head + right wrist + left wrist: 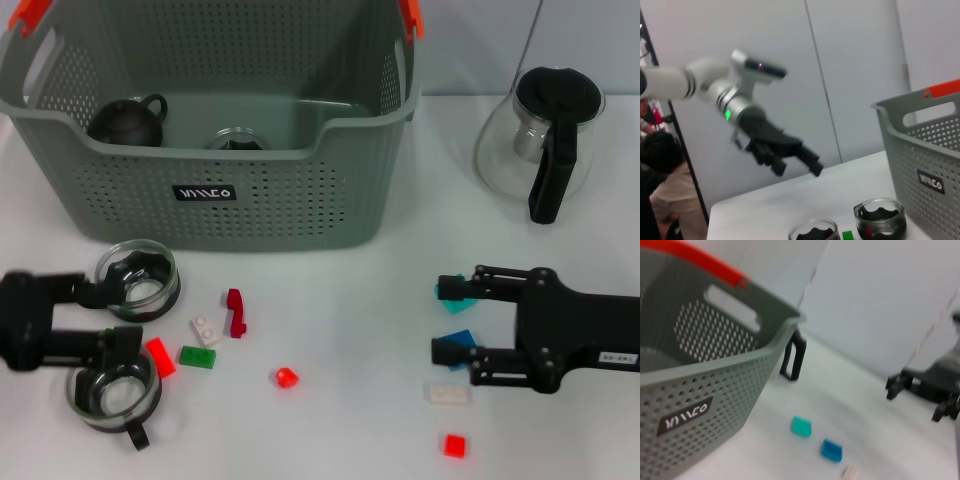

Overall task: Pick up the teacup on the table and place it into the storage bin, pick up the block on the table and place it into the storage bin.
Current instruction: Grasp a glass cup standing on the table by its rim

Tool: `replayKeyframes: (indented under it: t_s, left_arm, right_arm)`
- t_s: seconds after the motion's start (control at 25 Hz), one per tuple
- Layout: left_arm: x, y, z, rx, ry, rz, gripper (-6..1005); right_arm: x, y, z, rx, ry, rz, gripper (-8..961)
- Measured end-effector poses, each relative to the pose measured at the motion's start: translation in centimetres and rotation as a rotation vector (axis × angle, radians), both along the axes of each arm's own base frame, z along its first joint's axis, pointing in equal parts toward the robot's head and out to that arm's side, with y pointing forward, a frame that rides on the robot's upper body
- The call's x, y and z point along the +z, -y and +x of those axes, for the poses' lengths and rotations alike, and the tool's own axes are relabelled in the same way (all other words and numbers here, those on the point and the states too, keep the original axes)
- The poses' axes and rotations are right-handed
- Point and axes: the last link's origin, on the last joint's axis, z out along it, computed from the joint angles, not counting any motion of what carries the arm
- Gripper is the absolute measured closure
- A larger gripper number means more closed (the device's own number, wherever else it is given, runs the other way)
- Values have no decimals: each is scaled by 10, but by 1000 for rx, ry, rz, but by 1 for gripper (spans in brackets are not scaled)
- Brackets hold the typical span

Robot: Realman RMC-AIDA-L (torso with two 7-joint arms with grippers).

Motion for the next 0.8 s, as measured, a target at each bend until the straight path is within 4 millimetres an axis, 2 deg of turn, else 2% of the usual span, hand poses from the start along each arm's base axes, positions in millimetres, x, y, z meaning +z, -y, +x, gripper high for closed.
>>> replayKeyframes:
  t_s: [0.24,0.36,0.52,0.68,0.8]
  left_arm:
    - [17,-42,47,-108,-260,-82,193]
    - [15,-62,68,-114,-389,-142,193]
    - [-1,-84,87,-96,-611,-229,193]
    - [-18,-93,95,-94,-773,-251,194]
    - [-31,-96,100,-121,-832,-227,194]
  right_arm:
    - [-5,-10,-9,19,21,-9,198]
    - [-6,-13,-12,11,20,-18,113]
    - [-6,-15,-13,6,17,-17,116]
    - [-6,-15,-14,2,13,-17,118]
    - [-6,-16,-14,-1,9,-13,117]
